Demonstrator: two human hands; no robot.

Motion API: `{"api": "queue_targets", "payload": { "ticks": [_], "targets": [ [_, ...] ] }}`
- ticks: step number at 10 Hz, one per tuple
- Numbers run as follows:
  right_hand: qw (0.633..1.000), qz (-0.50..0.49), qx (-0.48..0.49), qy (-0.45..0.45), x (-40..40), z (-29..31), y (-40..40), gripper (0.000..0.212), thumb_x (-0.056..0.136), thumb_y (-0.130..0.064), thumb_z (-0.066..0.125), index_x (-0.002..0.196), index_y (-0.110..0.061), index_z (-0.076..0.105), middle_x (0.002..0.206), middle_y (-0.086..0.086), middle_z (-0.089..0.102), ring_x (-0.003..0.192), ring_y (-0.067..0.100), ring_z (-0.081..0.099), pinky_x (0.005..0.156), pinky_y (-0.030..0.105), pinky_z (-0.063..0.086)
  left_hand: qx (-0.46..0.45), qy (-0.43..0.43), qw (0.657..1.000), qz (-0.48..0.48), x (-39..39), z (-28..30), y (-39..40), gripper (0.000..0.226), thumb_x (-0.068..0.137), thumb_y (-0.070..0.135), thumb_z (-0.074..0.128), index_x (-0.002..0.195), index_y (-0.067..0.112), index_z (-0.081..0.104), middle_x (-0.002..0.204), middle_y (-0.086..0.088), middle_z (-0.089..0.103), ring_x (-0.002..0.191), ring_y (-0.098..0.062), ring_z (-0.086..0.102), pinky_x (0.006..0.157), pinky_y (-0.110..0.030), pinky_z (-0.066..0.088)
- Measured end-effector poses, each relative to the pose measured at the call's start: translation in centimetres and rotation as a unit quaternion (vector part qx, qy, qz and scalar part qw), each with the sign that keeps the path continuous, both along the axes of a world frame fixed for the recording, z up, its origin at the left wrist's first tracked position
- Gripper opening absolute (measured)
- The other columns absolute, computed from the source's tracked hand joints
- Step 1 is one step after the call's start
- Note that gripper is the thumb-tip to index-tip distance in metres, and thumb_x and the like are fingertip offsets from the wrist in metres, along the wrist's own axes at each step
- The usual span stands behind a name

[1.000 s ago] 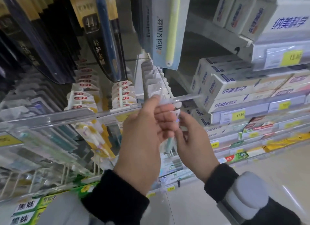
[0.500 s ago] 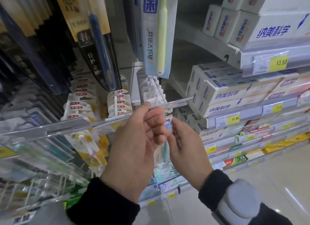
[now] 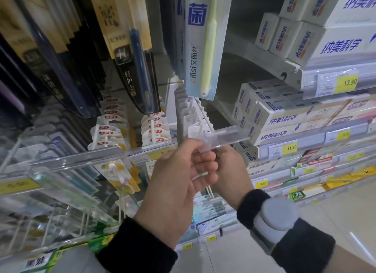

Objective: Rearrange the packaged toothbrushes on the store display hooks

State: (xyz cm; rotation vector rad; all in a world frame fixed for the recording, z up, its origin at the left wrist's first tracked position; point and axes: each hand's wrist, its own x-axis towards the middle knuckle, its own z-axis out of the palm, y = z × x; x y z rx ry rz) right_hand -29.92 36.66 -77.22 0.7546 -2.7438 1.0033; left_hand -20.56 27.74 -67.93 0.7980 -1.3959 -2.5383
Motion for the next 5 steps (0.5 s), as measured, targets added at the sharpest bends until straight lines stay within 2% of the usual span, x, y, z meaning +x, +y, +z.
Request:
{"api": "queue_targets", "payload": {
  "ticks": [1, 2, 3, 4, 5],
  "targets": [
    [1.0, 0.01, 0.024, -0.017, 0.5, 0.0, 0.6, 0.038, 0.089, -0.036, 0.04, 0.081, -0.007, 0.063, 0.084, 0.009, 0.069, 0.082, 0.03, 0.064, 0.069, 0.032, 0.045, -0.044, -0.01, 0.999, -0.016, 0.2, -0.3, -0.3, 0.014, 0.087, 0.016, 0.067, 0.077, 0.01, 0.074, 0.066, -0.003, 0.066, 0.058, -0.014, 0.06, 0.049, -0.025, 0.049],
    [0.998, 0.044, 0.043, -0.009, 1.8, 0.2, 1.6, 0.03, 0.096, -0.032, 0.046, 0.087, -0.01, 0.063, 0.083, 0.004, 0.064, 0.081, 0.03, 0.062, 0.066, 0.031, 0.035, -0.033, -0.013, 0.999, -0.008, -0.2, -0.9, -0.5, 0.009, 0.087, 0.011, 0.07, 0.083, 0.011, 0.078, 0.067, -0.002, 0.068, 0.063, -0.015, 0.059, 0.052, -0.024, 0.047],
    [0.991, 0.098, 0.086, -0.014, 4.2, 1.4, 2.5, 0.045, 0.09, -0.044, 0.03, 0.084, -0.015, 0.064, 0.075, 0.002, 0.069, 0.075, 0.03, 0.063, 0.064, 0.036, 0.046, 0.038, -0.036, 0.998, 0.018, -0.1, -2.0, -0.4, 0.013, 0.088, 0.001, 0.068, 0.097, 0.006, 0.075, 0.071, -0.006, 0.073, 0.062, -0.013, 0.067, 0.053, -0.021, 0.054],
    [0.979, 0.153, 0.131, -0.019, 5.6, 3.6, 3.1, 0.036, 0.095, -0.034, 0.04, 0.062, -0.021, 0.043, 0.05, -0.001, 0.044, 0.053, 0.023, 0.041, 0.054, 0.031, 0.031, 0.033, -0.074, 0.997, -0.002, 1.4, -2.2, -0.9, 0.012, 0.089, 0.001, 0.067, 0.1, 0.004, 0.071, 0.072, -0.007, 0.076, 0.061, -0.011, 0.072, 0.056, -0.019, 0.058],
    [0.966, 0.217, 0.131, -0.042, 7.4, 8.6, 2.1, 0.037, 0.096, -0.023, 0.054, 0.06, -0.021, 0.046, 0.048, -0.002, 0.038, 0.054, 0.02, 0.037, 0.052, 0.018, 0.026, -0.055, -0.067, 0.996, -0.023, 4.1, 0.8, -2.6, 0.009, 0.09, 0.001, 0.066, 0.095, 0.002, 0.074, 0.077, -0.011, 0.076, 0.061, -0.013, 0.071, 0.059, -0.022, 0.06]
  ]
}}
